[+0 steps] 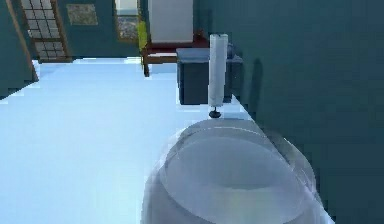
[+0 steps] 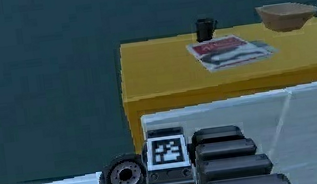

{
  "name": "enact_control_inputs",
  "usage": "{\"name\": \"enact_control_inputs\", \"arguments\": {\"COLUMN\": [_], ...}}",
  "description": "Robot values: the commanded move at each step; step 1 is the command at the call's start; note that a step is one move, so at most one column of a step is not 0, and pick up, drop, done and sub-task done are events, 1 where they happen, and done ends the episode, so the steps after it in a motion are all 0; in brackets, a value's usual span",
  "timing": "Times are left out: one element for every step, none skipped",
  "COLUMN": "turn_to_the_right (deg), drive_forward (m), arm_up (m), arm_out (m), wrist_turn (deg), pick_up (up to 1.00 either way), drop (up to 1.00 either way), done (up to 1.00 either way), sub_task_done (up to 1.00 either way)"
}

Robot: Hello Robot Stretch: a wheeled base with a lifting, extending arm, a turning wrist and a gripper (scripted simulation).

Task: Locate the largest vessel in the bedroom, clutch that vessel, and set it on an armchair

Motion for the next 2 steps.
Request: {"name": "enact_control_inputs", "arguments": {"turn_to_the_right": [-12.0, 0.0], "drive_forward": [0.0, 1.0], "arm_up": [0.0, 0.0], "arm_out": [0.0, 0.0], "wrist_turn": [0.0, 0.0], "pick_up": [0.0, 0.0], "drop": [0.0, 0.0], "done": [0.0, 0.0], "sub_task_done": [0.0, 0.0]}}
